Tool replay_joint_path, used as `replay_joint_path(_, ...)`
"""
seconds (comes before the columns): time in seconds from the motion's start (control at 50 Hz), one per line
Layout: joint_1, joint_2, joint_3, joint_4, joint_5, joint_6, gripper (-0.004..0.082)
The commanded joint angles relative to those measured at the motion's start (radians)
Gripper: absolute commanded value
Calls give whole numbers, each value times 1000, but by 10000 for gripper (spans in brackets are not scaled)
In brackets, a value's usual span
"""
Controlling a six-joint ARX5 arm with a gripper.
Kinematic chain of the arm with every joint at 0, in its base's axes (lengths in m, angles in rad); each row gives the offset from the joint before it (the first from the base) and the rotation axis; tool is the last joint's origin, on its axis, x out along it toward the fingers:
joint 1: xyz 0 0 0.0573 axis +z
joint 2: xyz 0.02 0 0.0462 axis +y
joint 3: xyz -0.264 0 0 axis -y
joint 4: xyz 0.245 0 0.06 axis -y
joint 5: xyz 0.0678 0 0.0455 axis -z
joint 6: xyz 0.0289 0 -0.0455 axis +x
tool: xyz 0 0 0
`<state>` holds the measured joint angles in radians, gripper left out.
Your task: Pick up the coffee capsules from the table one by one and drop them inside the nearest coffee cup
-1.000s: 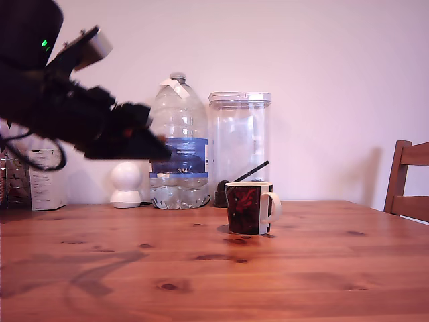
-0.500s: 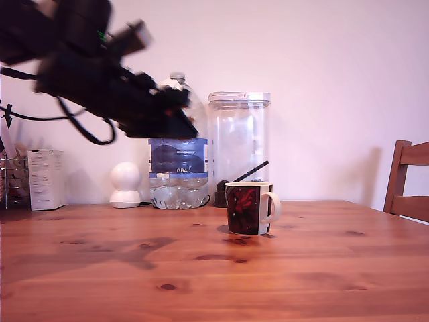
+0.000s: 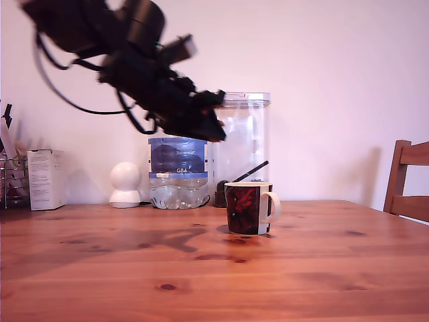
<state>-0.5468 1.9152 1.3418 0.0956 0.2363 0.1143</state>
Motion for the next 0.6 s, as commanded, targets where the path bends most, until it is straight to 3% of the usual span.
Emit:
replay_joint_path(0.0,-11,55,39,-38,7,23,110)
replay_joint_path(0.58,-47,309,472,-468,11,89,110)
